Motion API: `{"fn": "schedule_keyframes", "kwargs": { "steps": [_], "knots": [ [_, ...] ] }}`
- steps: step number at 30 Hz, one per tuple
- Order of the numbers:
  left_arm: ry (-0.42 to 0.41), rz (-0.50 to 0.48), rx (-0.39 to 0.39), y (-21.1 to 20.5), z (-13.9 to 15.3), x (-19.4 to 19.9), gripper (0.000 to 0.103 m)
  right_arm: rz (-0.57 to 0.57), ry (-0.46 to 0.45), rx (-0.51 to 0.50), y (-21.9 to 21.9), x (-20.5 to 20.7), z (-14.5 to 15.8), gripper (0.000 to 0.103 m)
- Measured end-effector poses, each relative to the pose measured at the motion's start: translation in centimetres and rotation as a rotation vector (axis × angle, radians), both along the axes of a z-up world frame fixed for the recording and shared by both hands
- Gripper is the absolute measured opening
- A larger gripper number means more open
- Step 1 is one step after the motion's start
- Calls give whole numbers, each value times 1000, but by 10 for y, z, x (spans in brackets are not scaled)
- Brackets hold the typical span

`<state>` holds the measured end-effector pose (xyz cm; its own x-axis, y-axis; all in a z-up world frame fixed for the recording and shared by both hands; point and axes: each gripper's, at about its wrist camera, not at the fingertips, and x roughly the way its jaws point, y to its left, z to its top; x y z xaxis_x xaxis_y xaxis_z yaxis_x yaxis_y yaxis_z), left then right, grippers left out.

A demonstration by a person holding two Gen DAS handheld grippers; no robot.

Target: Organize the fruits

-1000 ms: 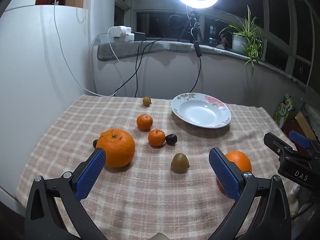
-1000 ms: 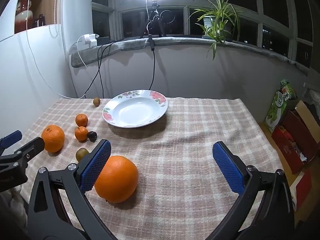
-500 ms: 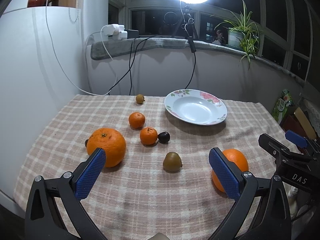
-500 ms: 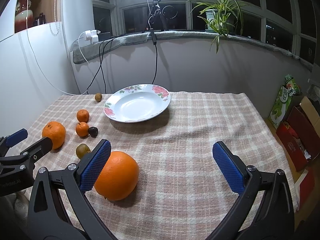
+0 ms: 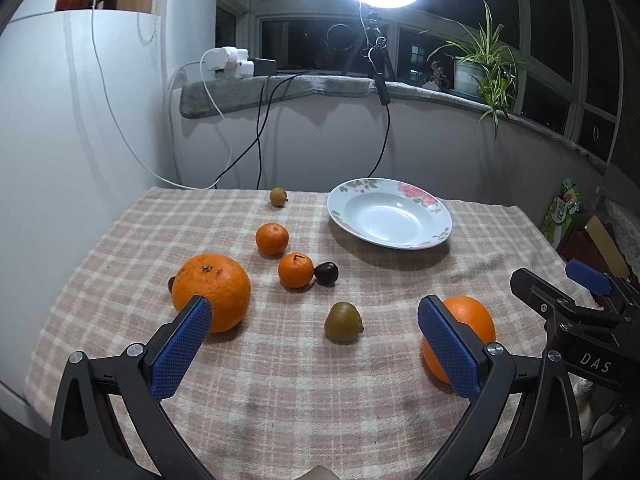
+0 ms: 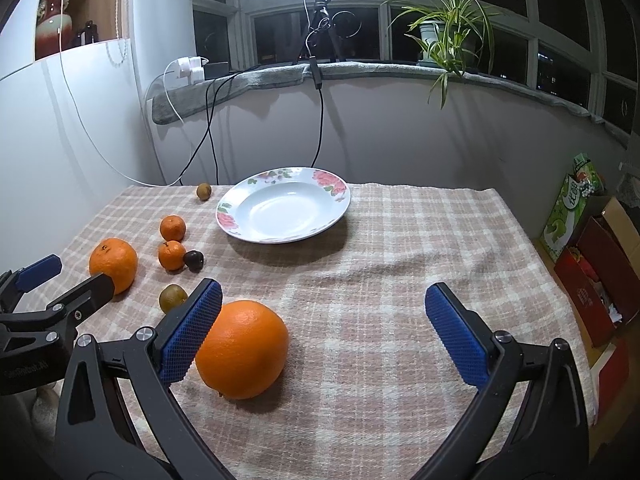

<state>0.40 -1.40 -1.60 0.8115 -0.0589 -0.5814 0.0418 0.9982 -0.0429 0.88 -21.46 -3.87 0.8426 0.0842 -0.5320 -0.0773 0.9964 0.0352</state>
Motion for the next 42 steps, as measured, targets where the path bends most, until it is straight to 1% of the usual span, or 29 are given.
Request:
{"fn": "schedule_keyframes", "kwargs": {
  "steps": [22, 33, 39, 42],
  "knots": [
    [7, -11, -5, 1, -2, 1, 102, 4, 8, -1, 2, 1, -1, 103],
    [6, -32, 0, -2, -1, -1, 102, 15, 16, 2, 2, 0, -2, 101],
    [25, -56, -5, -5, -6, 0, 102, 41, 46, 23, 1, 2, -6, 100],
    [54, -93, -45, -5, -11, 3, 97, 62, 78, 43, -1, 5, -12, 100]
  ]
}}
